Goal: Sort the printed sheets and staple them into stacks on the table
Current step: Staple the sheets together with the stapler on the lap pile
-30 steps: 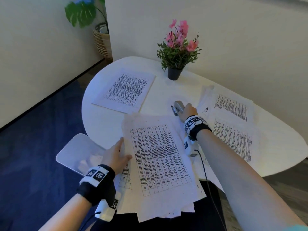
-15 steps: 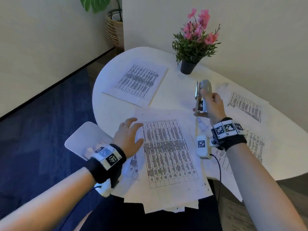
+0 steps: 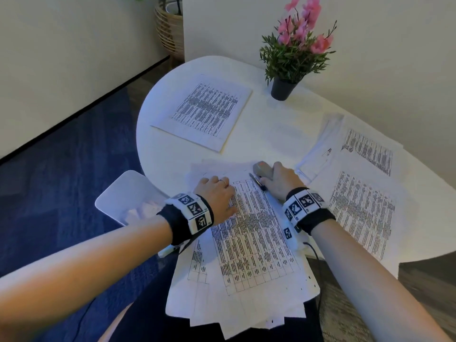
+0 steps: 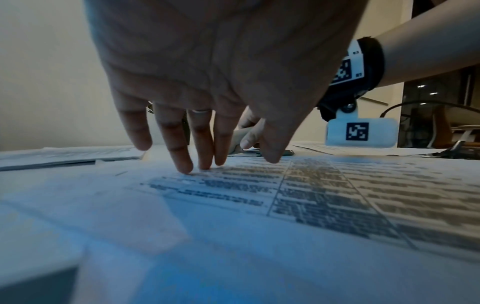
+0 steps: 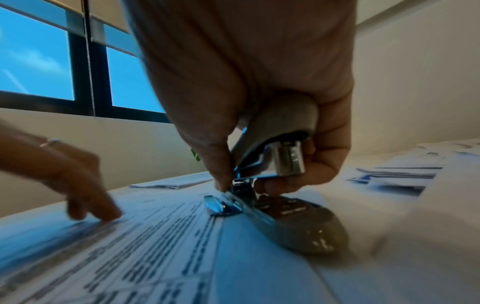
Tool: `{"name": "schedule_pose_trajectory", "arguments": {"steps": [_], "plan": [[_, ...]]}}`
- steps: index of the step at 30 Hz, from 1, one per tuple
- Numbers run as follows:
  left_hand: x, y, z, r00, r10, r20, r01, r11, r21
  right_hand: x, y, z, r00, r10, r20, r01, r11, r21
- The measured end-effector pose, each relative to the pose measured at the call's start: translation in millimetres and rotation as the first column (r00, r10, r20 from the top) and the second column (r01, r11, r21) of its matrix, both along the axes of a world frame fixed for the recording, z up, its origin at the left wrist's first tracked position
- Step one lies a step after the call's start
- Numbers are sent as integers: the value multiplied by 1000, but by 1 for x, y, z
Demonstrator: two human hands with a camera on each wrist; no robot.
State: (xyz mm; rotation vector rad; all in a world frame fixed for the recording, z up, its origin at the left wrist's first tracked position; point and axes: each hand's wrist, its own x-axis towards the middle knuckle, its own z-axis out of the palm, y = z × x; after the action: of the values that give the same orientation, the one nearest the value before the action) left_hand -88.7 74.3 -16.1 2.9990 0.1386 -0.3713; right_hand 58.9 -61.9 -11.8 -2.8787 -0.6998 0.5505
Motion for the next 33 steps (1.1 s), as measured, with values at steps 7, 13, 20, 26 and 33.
{"name": "schedule_pose_trajectory", "arguments": {"steps": [7,13,20,26,33], "plan": [[30,-12,-10,994,-15,-108,0,990,-139,-4,20,-7,997,29,76,-25,999,-47],[30,-15,-15,996,3,-94,-18,987,-160,-1,26,-9,988,93,123,-83,993,-88],[31,-13,-18,995,8,-103,-28,980,-196,3,38,-7,981,117,156,-99,988,-119],[28,-11,-20,998,53,-41,-62,961,-270,11,51,-5,991,79,112,-64,989,-137],[29,-10,-22,995,59,-77,-76,969,-237,9,26,-2,980,185,76,-169,969,-179]]}}
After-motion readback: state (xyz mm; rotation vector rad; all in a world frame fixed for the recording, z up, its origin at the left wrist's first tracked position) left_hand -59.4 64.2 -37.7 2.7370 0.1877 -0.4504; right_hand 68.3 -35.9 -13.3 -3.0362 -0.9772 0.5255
